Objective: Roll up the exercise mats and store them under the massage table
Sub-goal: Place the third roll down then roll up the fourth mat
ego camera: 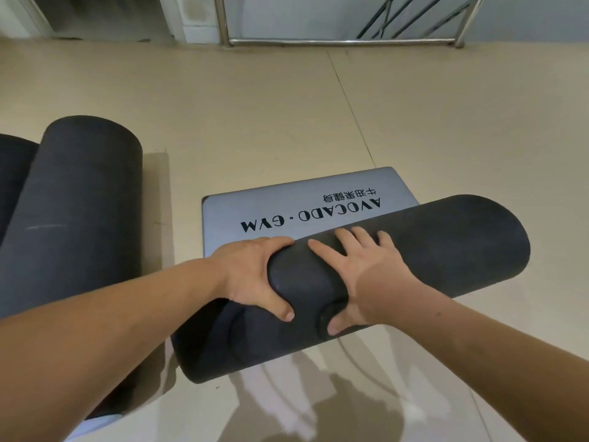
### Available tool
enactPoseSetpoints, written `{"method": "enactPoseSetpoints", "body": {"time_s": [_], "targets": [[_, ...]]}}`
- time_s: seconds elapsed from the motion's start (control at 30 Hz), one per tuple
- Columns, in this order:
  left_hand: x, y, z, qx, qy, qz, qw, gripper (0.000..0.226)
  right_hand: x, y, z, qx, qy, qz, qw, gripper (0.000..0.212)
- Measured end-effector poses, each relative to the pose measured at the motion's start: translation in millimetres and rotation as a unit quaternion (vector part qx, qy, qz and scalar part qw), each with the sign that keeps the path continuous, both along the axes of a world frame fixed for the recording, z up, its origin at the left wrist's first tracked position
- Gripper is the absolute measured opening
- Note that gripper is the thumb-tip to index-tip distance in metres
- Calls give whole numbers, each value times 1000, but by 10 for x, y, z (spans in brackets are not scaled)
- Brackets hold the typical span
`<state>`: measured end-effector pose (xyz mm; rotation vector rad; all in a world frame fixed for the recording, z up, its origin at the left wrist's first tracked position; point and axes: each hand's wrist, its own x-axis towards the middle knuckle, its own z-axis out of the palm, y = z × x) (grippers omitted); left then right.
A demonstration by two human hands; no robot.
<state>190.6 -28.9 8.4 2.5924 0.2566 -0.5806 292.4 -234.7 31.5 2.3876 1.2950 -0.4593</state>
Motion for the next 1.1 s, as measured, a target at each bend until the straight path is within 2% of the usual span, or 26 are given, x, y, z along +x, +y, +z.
{"method": "enactPoseSetpoints", "body": {"time_s": [0.2,0.33,0.47,0.57,0.7,0.83,0.97,1.1], "targets": [[-19,-98,-39,35,-9,-37,999,125,-77,8,-11,10,-20,-13,1000,133],[5,-15,35,10,4,-21,1000,119,3,121,35,-4,-4,-32,999,135],[-200,28,187,176,-69,-15,982,108,279,282,134,-2,50,-56,997,136],[-409,139,209,224,-63,-28,972,118,458,424,231,22,87,-65,994,130],[-453,208,-56,202,3,-12,979,148,508,561,246,81,90,-79,990,122],[-220,448,-78,174,-2,-14,985,151,117,339,76,143,-42,-70,986,95],[-5,681,-13,91,21,-4,996,141,-248,80,-269,78,28,-158,984,121],[1,550,-24,72,41,6,997,138,-73,7,-438,149,44,-168,973,118]]}}
